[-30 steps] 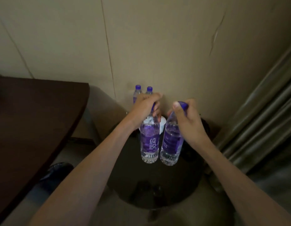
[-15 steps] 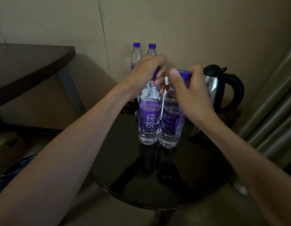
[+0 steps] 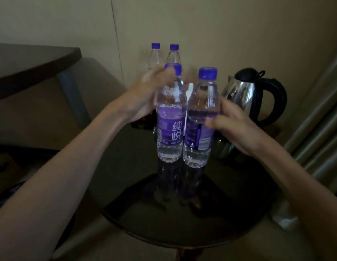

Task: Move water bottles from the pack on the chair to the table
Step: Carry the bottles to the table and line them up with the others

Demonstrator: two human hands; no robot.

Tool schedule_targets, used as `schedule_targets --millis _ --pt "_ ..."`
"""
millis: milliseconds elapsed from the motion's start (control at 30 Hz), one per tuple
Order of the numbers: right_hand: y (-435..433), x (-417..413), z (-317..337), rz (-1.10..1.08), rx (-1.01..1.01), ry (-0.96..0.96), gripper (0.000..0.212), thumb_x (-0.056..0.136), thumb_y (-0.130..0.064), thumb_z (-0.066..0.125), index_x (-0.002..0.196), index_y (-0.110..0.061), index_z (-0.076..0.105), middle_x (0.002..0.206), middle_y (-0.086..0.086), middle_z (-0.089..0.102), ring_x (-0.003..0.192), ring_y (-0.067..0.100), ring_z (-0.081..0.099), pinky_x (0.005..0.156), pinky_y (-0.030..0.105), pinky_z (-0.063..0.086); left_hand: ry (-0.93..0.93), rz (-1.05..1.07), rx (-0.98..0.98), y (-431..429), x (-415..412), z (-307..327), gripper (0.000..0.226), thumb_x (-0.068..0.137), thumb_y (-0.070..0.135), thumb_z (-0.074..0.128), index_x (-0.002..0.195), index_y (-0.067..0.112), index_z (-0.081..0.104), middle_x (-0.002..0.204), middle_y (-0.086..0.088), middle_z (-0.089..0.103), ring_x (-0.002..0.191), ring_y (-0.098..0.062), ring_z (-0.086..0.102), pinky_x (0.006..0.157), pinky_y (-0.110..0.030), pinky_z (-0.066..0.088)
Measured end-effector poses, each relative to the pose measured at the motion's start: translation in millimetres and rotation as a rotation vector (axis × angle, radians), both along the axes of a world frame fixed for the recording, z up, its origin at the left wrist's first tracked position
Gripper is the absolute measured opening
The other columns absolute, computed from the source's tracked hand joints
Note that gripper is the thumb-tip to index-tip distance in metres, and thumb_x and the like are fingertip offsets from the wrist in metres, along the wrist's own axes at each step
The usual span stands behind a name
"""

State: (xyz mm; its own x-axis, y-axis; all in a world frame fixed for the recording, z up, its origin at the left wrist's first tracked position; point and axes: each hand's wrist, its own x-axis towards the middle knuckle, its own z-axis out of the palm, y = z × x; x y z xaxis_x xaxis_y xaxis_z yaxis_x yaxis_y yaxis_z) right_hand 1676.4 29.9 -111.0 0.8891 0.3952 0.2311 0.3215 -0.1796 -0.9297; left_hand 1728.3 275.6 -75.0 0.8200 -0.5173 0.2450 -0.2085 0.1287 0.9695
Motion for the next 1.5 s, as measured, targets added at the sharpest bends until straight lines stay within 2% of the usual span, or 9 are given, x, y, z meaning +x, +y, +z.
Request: schedule_targets --millis 67,167,267,367,500,700,1067,1333,1500 --pt "-3.4 -5.0 -7.2 0.022 -0.041 -0.013 0.068 0.083 -0.013 0.071 0.146 -0.025 0.048 0.134 -0.005 0.070 0.123 0.012 0.068 0.104 0.037 0.056 0.019 -0.007 0.019 14.1 -2.4 -20.4 0.110 0.059 0.029 0.095 0.149 0.013 0.034 0.145 -0.018 0.053 0.128 -0.033 0.061 0.105 -0.051 0.050" --pt "-4.3 -4.8 -9.9 -0.105 -0.084 -0.070 0.074 0.080 -0.030 0.083 0.146 -0.026 0.050 0.132 -0.008 0.071 0.120 0.009 0.069 0.099 0.033 0.058 0.012 -0.005 0.008 16.0 -4.8 -38.4 0.076 0.074 0.000 0.078 0.138 0.014 0.039 0.130 -0.010 0.066 0.120 -0.030 0.067 0.096 -0.043 0.057" --pt "9.0 -4.0 -19.3 -0.281 -0.087 -0.129 0.080 0.069 -0.045 0.090 0.137 -0.030 0.051 0.128 -0.008 0.070 0.114 0.004 0.069 0.093 0.029 0.060 0.036 -0.061 -0.084 18.2 -2.2 -46.2 0.073 0.074 0.009 0.085 0.136 0.012 0.047 0.130 -0.012 0.068 0.124 -0.033 0.064 0.096 -0.042 0.055" --pt "12.1 -4.6 -38.2 -0.253 -0.035 -0.071 0.080 0.077 -0.020 0.091 0.142 -0.024 0.045 0.127 -0.008 0.068 0.109 -0.003 0.070 0.082 0.013 0.057 0.053 -0.149 -0.081 13.8 -5.9 -50.5 0.089 0.076 0.018 0.085 0.151 0.014 0.037 0.148 -0.019 0.053 0.136 -0.037 0.053 0.106 -0.051 0.047" --pt "-0.5 -6.3 -57.6 -0.185 -0.110 0.000 0.083 0.081 0.005 0.082 0.149 -0.018 0.041 0.132 -0.003 0.067 0.116 0.005 0.069 0.093 0.024 0.056 0.039 -0.188 0.233 8.8 -10.2 -68.3 0.117 0.076 0.002 0.081 0.155 0.045 0.007 0.159 -0.002 0.040 0.144 -0.023 0.045 0.116 -0.058 0.035" --pt "14.7 -4.5 -59.9 -0.292 -0.178 -0.127 0.087 0.068 -0.036 0.095 0.141 -0.035 0.048 0.127 -0.017 0.071 0.114 -0.002 0.069 0.097 0.032 0.058 -0.011 -0.046 0.279 9.2 -16.7 -86.4 0.118 0.082 -0.006 0.077 0.154 0.046 0.000 0.159 0.007 0.038 0.143 -0.014 0.046 0.117 -0.052 0.037" --pt "11.0 -32.8 -70.9 -0.386 -0.288 -0.152 0.053 0.068 -0.051 0.092 0.112 -0.051 0.063 0.111 -0.039 0.069 0.098 -0.020 0.065 0.071 -0.002 0.047 -0.298 0.260 0.438 -0.1 -45.2 -108.7 0.069 0.074 0.043 0.088 0.135 0.036 0.055 0.127 0.020 0.069 0.114 0.000 0.067 0.094 -0.028 0.056" --pt "13.1 -15.4 10.4 -0.393 -0.289 -0.221 0.064 0.074 -0.029 0.090 0.102 -0.072 0.053 0.103 -0.048 0.065 0.095 -0.027 0.062 0.073 0.010 0.050 -0.449 0.216 0.455 -8.8 -15.0 -23.2 0.061 0.073 0.042 0.087 0.127 0.031 0.061 0.118 0.017 0.072 0.104 0.005 0.069 0.083 -0.011 0.055" --pt "11.0 38.9 118.3 -0.434 -0.354 -0.344 0.066 0.073 -0.029 0.090 0.130 -0.036 0.058 0.117 -0.016 0.071 0.104 -0.002 0.068 0.087 0.023 0.050 -0.494 0.341 0.427 -25.3 41.5 75.9 0.046 0.068 0.048 0.088 0.106 0.041 0.064 0.095 0.021 0.073 0.085 0.020 0.065 0.066 0.000 0.049"
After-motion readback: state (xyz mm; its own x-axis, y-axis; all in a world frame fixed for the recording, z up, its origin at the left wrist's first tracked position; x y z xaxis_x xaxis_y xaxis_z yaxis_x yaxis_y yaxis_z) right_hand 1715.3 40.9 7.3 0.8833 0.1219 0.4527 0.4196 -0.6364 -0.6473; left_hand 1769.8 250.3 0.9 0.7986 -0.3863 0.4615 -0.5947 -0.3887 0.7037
